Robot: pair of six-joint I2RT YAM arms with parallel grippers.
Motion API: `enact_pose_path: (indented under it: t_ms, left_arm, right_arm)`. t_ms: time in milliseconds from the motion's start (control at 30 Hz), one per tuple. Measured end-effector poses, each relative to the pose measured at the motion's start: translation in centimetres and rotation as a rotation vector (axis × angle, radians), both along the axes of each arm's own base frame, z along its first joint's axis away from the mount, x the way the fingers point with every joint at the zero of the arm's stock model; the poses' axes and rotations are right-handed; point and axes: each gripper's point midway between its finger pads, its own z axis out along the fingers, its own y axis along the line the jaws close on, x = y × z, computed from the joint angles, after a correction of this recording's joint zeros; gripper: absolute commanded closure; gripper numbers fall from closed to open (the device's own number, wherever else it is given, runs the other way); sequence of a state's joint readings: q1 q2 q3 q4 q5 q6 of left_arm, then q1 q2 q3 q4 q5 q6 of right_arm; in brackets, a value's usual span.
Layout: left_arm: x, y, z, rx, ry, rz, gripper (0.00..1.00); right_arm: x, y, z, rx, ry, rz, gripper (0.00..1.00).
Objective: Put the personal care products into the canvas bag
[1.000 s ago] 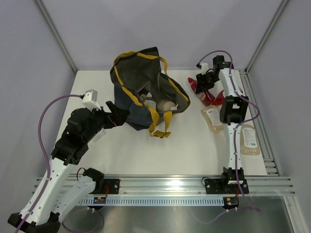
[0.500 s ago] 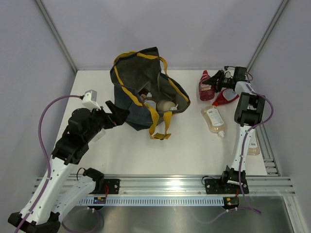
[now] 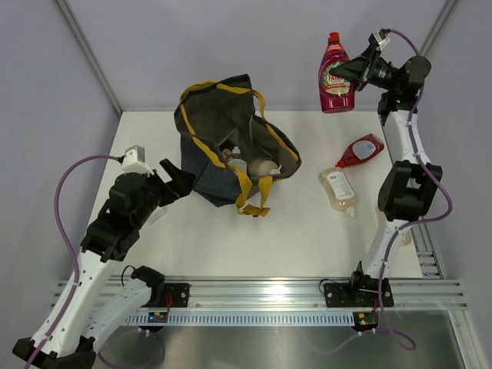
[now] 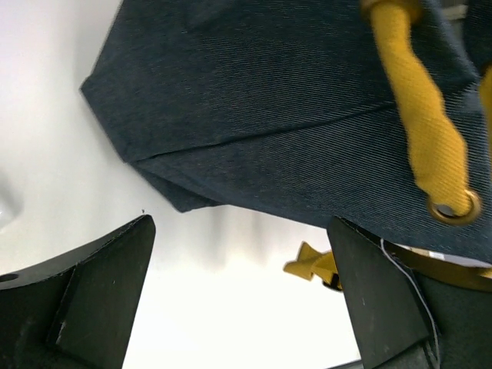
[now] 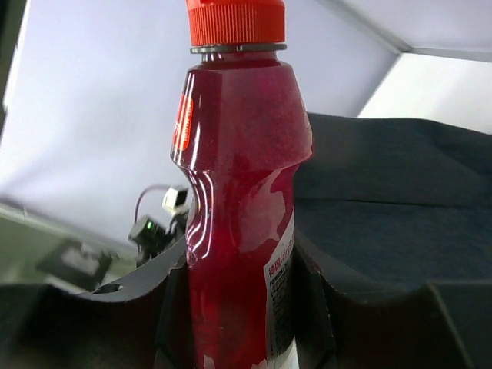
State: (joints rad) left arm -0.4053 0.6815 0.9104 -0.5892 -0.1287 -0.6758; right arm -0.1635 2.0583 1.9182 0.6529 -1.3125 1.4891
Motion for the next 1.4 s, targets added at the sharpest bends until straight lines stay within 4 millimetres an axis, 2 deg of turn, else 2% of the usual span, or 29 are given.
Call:
enact_pose_path:
  t_ms: [100,233,400,500,567,633,733,800,867,933,1000,1067,1200,1400]
  left_arm:
    - [-0.2,0.8,-0.7,0.011,0.037,0.044,0.01]
    - [-0.5,1.7,-1.5,0.017,0.083,0.098,0.01]
    - [-1.1,2.5,-2.0,0.012,0.106,0.142,0.01]
    - [-1.4,2.8,-1.8,0.003,0.102,0.154,0.01]
    - [-1.7,2.9,-1.7,-0.004,0.099,0.160,0.01]
    - [-1.8,3.1,-1.8,-0.005,0.105,0.167,0.01]
    - [-1.9,3.3,-2.1,0.000,0.115,0.176,0.01]
    - [-1.9,3.5,-2.3,0.005,0.119,0.186,0.01]
    - [-1.8,3.7,-2.6,0.010,0.127,0.197,0.01]
    - [-1.5,4.2,-3.2,0.021,0.151,0.221,0.01]
    - [-0.9,5.0,-4.1,0.032,0.187,0.256,0.01]
    - [-0.2,6.1,-5.5,0.033,0.243,0.291,0.01]
    - [0.8,9.2,-8.5,0.011,0.358,0.376,0.01]
    - [1.9,13.2,-11.4,-0.029,0.479,0.497,0.01]
  right_arm:
    - [-3.7,3.7,4.3,-0.029,-0.135,0.095,1.00]
    - [-8.5,10.3,7.0,-0.061,-0.257,0.245,1.00]
    - [-13.1,19.1,6.8,-0.118,-0.366,0.363,1.00]
    - [-14.5,22.6,5.3,-0.177,-0.404,0.369,1.00]
    - [-14.2,24.2,4.1,-0.235,-0.440,0.342,1.00]
    - [-13.0,25.1,2.5,-0.302,-0.471,0.299,1.00]
    - [-10.4,25.3,-1.5,-0.454,-0.497,0.219,0.83]
    - [-8.9,25.0,-5.0,-0.580,-0.499,0.186,0.68]
    - [-8.4,24.8,-7.7,-0.679,-0.515,0.181,0.57]
    - [-8.8,24.8,-10.4,-0.769,-0.517,0.204,0.33]
    - [-9.5,24.9,-12.2,-0.830,-0.515,0.234,0.22]
    - [-10.0,25.2,-12.4,-0.856,-0.546,0.249,0.15]
    - [-9.8,24.8,-9.9,-0.876,-0.629,0.217,0.01]
    - [-10.1,23.7,-5.4,-0.868,-0.731,0.173,0.00]
